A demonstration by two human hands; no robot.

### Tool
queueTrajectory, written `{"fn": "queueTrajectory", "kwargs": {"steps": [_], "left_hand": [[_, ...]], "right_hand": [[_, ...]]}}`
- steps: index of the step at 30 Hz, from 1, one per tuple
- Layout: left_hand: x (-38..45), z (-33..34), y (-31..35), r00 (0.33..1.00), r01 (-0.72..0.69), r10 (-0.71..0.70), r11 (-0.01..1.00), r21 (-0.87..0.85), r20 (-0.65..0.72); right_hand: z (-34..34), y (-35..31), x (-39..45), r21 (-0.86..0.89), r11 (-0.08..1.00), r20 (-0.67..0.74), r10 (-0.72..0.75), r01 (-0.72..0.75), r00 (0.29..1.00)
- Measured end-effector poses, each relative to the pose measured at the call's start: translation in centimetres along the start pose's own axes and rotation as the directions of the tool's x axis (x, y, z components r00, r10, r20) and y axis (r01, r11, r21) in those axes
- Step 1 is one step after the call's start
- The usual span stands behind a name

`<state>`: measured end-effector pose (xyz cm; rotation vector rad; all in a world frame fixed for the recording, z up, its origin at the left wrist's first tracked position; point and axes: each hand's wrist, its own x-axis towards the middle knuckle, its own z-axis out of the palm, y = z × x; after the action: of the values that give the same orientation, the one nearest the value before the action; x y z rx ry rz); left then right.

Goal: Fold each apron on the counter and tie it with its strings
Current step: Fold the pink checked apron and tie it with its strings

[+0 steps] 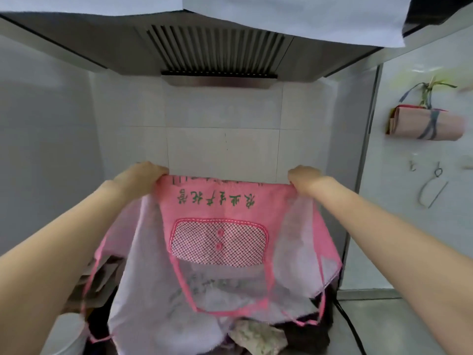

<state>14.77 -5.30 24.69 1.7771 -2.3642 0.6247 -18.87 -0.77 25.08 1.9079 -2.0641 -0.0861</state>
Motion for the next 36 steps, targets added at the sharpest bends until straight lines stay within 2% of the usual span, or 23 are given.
{"fn": "queueTrajectory", "kwargs": {"steps": [3, 5, 7, 9, 12, 13, 15, 17, 19, 22, 24, 26, 29, 30, 31, 33, 34, 35, 36], "left_hand": [[-0.3, -0.7, -1.3, 0.996, 0.091, -0.089, 0.993, 0.08, -0.032], [-0.6, -1.1, -1.6, 0.988, 0.152, -0.147, 0.98, 0.127, -0.046], [-1.0, -1.1, -1.9, 0.977, 0.214, -0.207, 0.951, 0.223, -0.053], [-1.7, -0.9, -2.0, 0.962, 0.266, -0.27, 0.907, 0.325, -0.035], [-2.6, -0.4, -1.8, 0.935, 0.311, -0.352, 0.876, 0.37, 0.047], [-2.9, -0.3, -1.8, 0.926, 0.322, -0.37, 0.875, 0.361, 0.072], [-3.5, 0.1, -2.2, 0.911, 0.341, -0.388, 0.898, 0.279, 0.135], [-3.7, 0.7, -2.7, 0.904, 0.345, -0.364, 0.931, 0.121, 0.225], [-3.6, 1.1, -2.8, 0.913, 0.33, -0.326, 0.944, 0.026, 0.245], [-3.1, 1.7, -2.8, 0.93, 0.318, -0.317, 0.948, 0.025, 0.189], [-2.7, 1.8, -2.6, 0.931, 0.317, -0.312, 0.948, 0.002, 0.19], [-2.4, 1.7, -2.4, 0.925, 0.326, -0.311, 0.945, -0.032, 0.22], [-2.2, 1.9, -2.9, 0.897, 0.35, -0.288, 0.926, -0.139, 0.336], [-2.4, 2.1, -3.0, 0.884, 0.372, -0.26, 0.895, -0.247, 0.389], [-2.2, 2.4, -3.2, 0.871, 0.407, -0.215, 0.82, -0.403, 0.442], [-2.0, 3.0, -3.0, 0.847, 0.493, -0.153, 0.583, -0.645, 0.509], [-1.8, 3.3, -2.8, 0.839, 0.517, -0.144, 0.513, -0.685, 0.525], [-1.5, 3.7, -2.8, 0.838, 0.524, -0.155, 0.49, -0.696, 0.522], [-1.2, 3.9, -2.8, 0.847, 0.511, -0.165, 0.518, -0.686, 0.506]], "right_hand": [[-0.1, 0.5, 0.8, 0.238, 0.969, -0.1, 0.098, -0.072, 0.99], [-0.5, 0.5, 1.3, 0.436, 0.896, -0.175, 0.182, -0.089, 0.968], [-1.2, -0.2, 1.5, 0.554, 0.83, -0.193, 0.203, -0.064, 0.96], [-1.7, -1.3, 1.4, 0.61, 0.791, -0.084, 0.128, -0.051, 0.988], [-2.2, -2.4, 1.1, 0.696, 0.713, 0.089, 0.042, -0.092, 0.995], [-2.4, -2.4, 1.2, 0.768, 0.633, 0.108, 0.024, -0.098, 0.994], [-2.6, -2.7, 1.3, 0.828, 0.555, 0.098, -0.002, -0.081, 0.995], [-2.7, -3.2, 1.3, 0.745, 0.666, 0.103, -0.06, -0.037, 0.993], [-2.6, -3.9, 0.9, 0.631, 0.775, 0.161, -0.165, 0.026, 0.973], [-1.9, -4.9, 0.5, 0.416, 0.902, 0.238, -0.229, 0.114, 0.944], [-1.2, -5.4, 0.4, 0.308, 0.937, 0.229, -0.244, 0.168, 0.942], [-0.7, -5.0, 0.7, 0.274, 0.947, 0.171, -0.22, 0.168, 0.96], [-0.2, -3.8, 2.0, 0.339, 0.922, -0.078, -0.17, 0.186, 0.982], [-0.2, -3.5, 2.4, 0.325, 0.921, -0.148, -0.172, 0.212, 0.974], [-0.2, -3.2, 2.7, 0.304, 0.924, -0.19, -0.181, 0.233, 0.965], [-0.3, -2.5, 3.4, 0.272, 0.93, -0.2, -0.196, 0.247, 0.96], [-0.3, -2.1, 3.7, 0.253, 0.937, -0.199, -0.192, 0.24, 0.961], [-0.2, -1.8, 4.0, 0.227, 0.948, -0.211, -0.175, 0.222, 0.962], [-0.2, -1.7, 4.4, 0.173, 0.966, -0.251, -0.145, 0.192, 0.957]]}}
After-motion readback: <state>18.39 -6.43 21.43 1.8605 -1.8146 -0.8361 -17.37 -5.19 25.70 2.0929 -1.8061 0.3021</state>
